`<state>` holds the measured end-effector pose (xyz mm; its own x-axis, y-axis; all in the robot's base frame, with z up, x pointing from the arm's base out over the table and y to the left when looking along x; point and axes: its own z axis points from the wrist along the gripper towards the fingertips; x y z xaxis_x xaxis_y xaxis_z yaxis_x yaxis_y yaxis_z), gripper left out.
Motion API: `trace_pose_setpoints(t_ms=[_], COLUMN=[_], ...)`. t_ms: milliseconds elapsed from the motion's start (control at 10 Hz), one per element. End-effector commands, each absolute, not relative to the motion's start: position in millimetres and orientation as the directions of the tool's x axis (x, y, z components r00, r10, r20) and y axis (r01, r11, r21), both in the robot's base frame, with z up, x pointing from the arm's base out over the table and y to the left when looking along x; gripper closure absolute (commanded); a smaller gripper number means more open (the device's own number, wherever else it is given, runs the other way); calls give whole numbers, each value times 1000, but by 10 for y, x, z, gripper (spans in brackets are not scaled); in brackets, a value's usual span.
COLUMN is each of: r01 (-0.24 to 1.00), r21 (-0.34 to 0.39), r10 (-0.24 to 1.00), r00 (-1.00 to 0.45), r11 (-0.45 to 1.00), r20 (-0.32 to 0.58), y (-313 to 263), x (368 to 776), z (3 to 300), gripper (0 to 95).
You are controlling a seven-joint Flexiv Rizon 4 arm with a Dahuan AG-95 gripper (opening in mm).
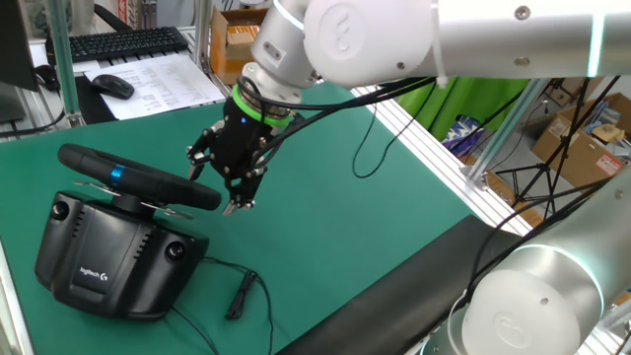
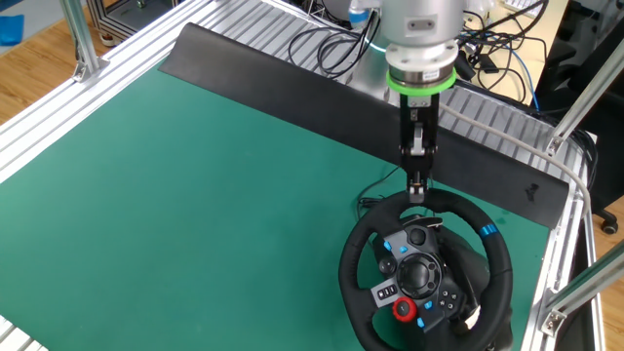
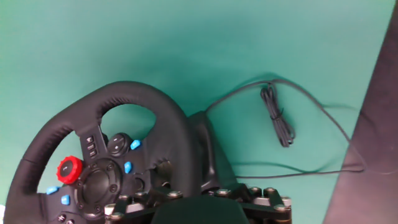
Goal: Rotate the steering wheel 90 degrees counterclockwise
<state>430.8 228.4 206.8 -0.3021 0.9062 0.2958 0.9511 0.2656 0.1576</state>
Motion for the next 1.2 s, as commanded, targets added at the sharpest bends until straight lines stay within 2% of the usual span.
trace_pose_setpoints(t_ms=[100,200,900,1000,1100,1200], r01=[954,954,977,973,969,965], r21=[170,176,164,169,175,181], r10=[913,914,930,929,928,926], r00=[-289,-286,-186,-204,-223,-238], r11=[248,243,139,158,176,191], r20=[287,287,317,308,300,294], y=[2314,2333,2600,2601,2604,2606], x=[4295,4298,4288,4316,4333,4345], z=[2050,2061,2213,2189,2162,2144], gripper=[190,380,380,380,760,950])
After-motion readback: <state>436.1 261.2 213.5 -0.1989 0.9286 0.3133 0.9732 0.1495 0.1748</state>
